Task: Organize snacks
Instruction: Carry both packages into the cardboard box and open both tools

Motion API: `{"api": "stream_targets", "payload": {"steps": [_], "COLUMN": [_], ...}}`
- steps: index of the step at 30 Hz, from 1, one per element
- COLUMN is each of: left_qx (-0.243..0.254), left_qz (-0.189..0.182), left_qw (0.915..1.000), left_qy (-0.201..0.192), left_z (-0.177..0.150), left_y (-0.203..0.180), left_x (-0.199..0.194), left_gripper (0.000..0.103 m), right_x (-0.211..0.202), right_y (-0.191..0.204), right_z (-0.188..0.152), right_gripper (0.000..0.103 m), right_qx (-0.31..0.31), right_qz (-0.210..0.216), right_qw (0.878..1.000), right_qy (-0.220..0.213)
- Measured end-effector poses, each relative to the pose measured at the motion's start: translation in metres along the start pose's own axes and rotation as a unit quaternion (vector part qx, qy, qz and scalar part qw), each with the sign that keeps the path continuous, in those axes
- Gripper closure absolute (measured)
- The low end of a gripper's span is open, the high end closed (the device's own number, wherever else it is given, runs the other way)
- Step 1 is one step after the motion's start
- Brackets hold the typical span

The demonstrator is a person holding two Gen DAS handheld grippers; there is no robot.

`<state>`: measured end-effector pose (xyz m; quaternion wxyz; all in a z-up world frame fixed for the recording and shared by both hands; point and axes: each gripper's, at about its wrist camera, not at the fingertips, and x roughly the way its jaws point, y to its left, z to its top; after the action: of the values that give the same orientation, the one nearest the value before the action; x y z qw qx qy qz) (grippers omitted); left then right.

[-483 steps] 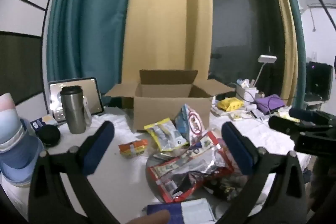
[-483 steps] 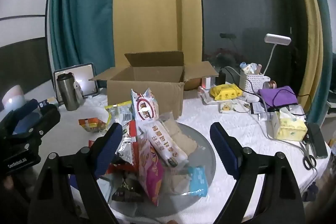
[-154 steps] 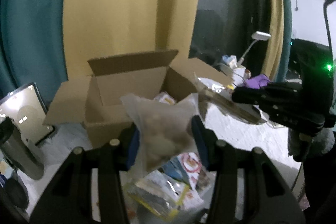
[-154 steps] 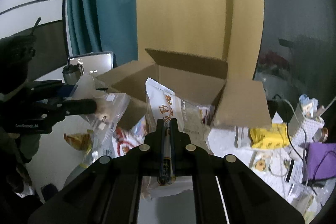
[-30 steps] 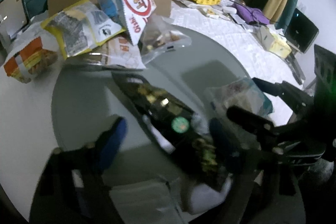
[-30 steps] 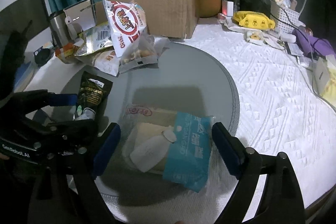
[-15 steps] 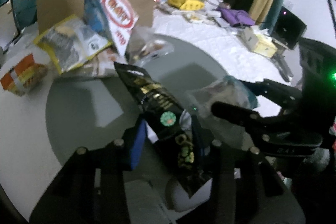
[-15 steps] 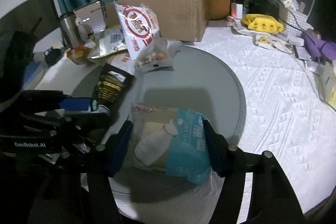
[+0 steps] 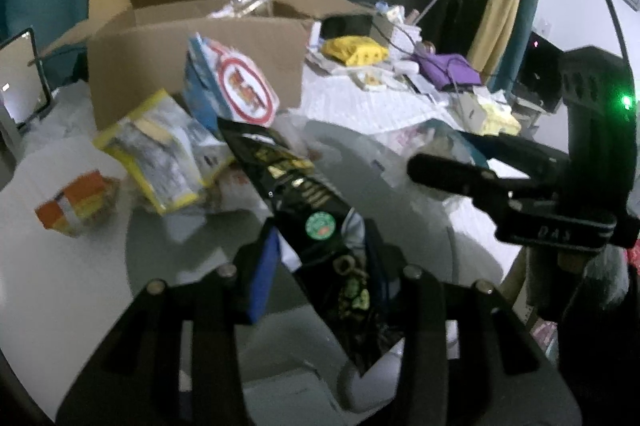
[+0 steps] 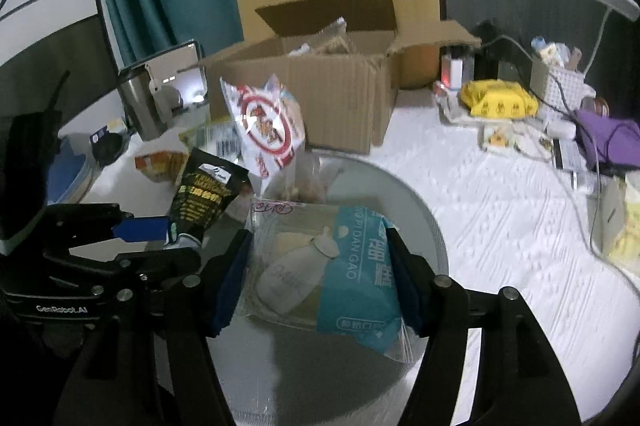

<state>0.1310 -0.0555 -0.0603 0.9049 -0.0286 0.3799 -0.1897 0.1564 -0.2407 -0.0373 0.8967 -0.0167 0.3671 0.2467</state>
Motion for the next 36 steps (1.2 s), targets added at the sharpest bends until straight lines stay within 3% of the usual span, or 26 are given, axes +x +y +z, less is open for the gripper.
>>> {"api": "stream_targets", "payload": {"steps": [22,36], "left_qx": [-0.001,0.013], "left_qz": [0.041,0.054], "left_qw": [0.9956,0.9909], "left_qy": [-0.084,-0.122], "left_z": [0.073,0.127], "left_y": [0.065,0.105], "left_x": [-0.023,-0.013], "left_gripper": [0.061,0.061], "right_x": [0.026,0.050], "right_y": [0.000,-0.001], "right_z": [0.085,0.140], "right_gripper": [0.035,0.035], "right_qx": [-0.034,-0.045], "right_qz": [-0.005,-0.012], "right_qw": [0.998,0.996], "right_qy": [-0.044,-0.070]}}
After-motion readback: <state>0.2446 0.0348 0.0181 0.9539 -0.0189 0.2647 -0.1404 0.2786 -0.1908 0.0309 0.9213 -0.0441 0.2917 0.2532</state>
